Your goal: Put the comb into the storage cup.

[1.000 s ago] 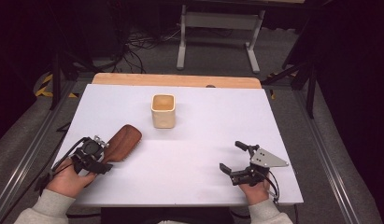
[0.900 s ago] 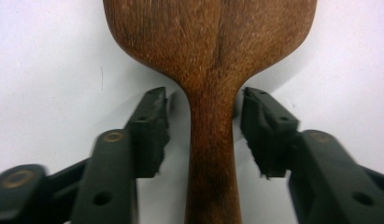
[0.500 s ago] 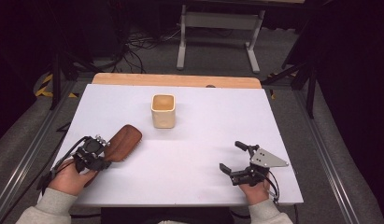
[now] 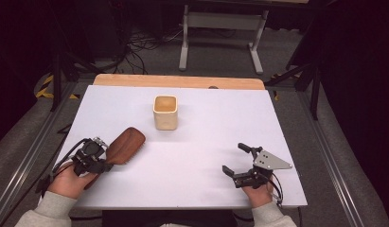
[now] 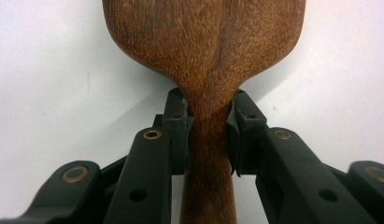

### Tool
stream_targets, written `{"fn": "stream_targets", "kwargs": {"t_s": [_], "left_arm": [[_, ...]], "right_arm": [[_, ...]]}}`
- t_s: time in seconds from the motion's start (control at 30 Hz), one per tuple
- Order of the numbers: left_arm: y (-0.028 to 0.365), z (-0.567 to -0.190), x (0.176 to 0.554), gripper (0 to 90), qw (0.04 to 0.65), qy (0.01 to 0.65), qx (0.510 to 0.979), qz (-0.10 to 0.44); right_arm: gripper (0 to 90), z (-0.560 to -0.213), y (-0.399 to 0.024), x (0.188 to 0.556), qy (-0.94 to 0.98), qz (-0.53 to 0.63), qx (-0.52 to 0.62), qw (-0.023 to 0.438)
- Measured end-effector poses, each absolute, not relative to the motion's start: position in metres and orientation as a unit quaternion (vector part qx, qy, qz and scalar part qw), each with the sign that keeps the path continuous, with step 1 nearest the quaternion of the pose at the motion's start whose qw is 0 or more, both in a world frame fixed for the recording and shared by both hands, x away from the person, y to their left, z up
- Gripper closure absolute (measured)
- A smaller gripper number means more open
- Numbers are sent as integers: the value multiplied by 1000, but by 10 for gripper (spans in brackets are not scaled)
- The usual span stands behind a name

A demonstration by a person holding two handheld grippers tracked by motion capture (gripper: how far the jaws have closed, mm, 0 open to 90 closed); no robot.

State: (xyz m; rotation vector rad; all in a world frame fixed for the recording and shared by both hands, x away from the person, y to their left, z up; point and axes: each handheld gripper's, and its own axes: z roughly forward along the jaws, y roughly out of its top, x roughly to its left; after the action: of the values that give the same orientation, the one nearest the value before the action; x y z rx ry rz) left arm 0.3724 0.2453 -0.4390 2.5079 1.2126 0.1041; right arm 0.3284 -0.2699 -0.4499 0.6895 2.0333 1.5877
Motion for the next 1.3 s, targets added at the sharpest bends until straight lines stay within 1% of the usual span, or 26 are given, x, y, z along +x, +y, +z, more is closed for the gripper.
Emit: {"fn": "stream_targets", "kwargs": {"t_s": [0.03, 0.17, 0.2, 0.33, 0.73, 0.97, 1.03, 1.1, 1.3], "left_arm": [[245, -438, 372, 732, 175, 425, 887, 43], [244, -437, 371, 731, 182, 424, 887, 34], [243, -436, 371, 731, 182, 418, 889, 41], [241, -432, 369, 730, 189, 413, 890, 38], [234, -410, 357, 729, 227, 387, 891, 66], [231, -399, 350, 729, 267, 377, 884, 76], [229, -394, 346, 728, 291, 372, 877, 86], [229, -393, 346, 729, 297, 371, 876, 84], [222, -384, 338, 729, 344, 358, 862, 101]], "right_arm": [[13, -450, -270, 328, 741, 578, 251, 233], [13, -450, -270, 328, 741, 578, 251, 234], [13, -450, -270, 328, 740, 578, 251, 234], [13, -450, -270, 328, 740, 578, 251, 233], [13, -449, -271, 327, 737, 581, 251, 237], [12, -447, -271, 327, 737, 581, 249, 239], [13, -445, -269, 326, 740, 579, 245, 239], [13, -444, -268, 326, 740, 580, 244, 239], [16, -435, -260, 325, 746, 580, 230, 232]]}}
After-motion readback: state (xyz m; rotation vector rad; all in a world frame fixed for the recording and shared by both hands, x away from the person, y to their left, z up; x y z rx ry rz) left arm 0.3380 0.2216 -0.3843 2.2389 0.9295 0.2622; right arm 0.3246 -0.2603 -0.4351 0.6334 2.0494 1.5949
